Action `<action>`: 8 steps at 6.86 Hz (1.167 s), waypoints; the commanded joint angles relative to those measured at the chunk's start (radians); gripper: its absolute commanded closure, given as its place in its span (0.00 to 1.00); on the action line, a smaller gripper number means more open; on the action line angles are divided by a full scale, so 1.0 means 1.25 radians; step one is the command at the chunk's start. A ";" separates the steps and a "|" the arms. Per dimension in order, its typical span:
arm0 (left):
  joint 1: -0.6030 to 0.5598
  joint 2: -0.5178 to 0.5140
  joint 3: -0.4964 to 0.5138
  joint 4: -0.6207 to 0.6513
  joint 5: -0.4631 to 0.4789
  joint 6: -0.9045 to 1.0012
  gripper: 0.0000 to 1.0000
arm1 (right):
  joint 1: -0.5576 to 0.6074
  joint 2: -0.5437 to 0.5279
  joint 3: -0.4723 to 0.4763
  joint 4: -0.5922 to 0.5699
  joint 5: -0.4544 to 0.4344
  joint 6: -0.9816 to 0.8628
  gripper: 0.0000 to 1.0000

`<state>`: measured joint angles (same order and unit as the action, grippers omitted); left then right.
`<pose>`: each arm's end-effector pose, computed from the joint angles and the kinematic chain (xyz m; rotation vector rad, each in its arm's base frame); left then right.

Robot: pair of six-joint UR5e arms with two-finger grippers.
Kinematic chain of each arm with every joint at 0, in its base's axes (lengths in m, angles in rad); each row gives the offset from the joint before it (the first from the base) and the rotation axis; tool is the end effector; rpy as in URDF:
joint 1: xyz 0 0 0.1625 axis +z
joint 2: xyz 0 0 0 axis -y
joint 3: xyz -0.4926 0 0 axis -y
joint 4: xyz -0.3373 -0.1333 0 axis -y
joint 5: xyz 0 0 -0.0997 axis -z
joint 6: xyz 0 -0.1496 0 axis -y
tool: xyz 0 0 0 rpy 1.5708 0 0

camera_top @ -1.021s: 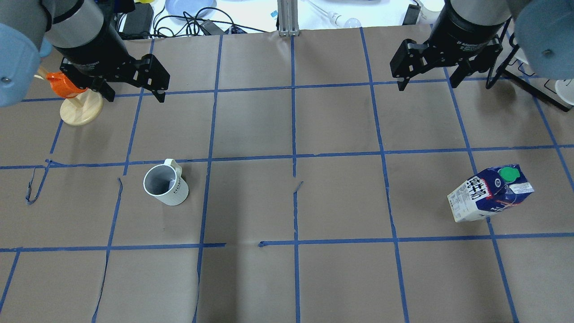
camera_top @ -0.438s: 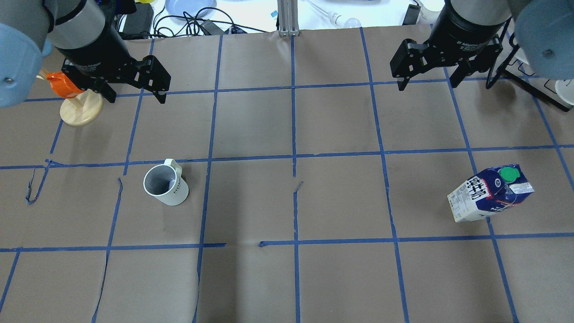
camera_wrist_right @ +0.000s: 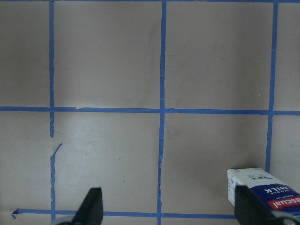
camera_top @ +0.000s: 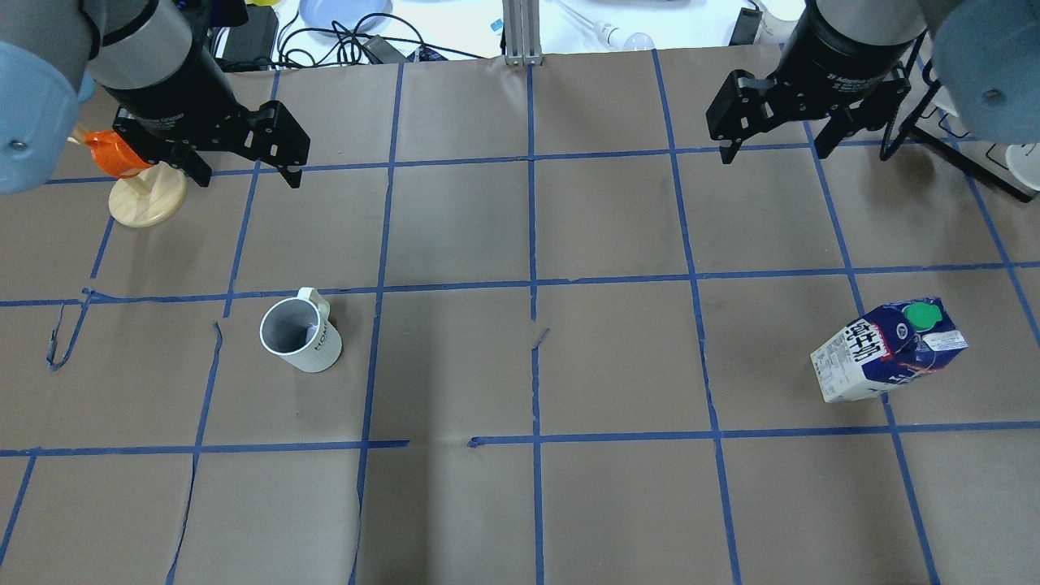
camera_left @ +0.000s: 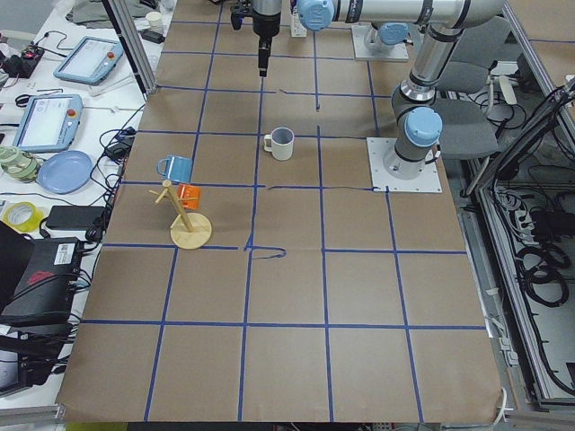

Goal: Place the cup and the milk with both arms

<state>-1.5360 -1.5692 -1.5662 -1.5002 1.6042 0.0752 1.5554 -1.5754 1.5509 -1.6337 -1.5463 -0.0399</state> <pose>-0.1127 -0.4516 0.5158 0.0607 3.1013 -0.1161 0.1301 -0.4494 0.5231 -0.0399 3.1163 -0.1373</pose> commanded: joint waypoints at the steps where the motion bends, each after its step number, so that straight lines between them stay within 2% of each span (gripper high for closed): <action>1: 0.000 0.001 0.000 0.000 0.000 0.000 0.00 | -0.001 0.000 0.000 0.000 0.000 0.000 0.00; 6: -0.002 -0.015 -0.006 -0.005 0.000 0.000 0.00 | -0.001 0.000 0.001 0.006 -0.004 0.000 0.00; 8: 0.002 -0.011 -0.109 0.030 -0.002 0.009 0.00 | -0.001 0.000 0.001 0.006 -0.004 0.000 0.00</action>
<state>-1.5366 -1.5815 -1.6238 -1.4968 1.6038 0.0783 1.5539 -1.5754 1.5519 -1.6268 -1.5499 -0.0399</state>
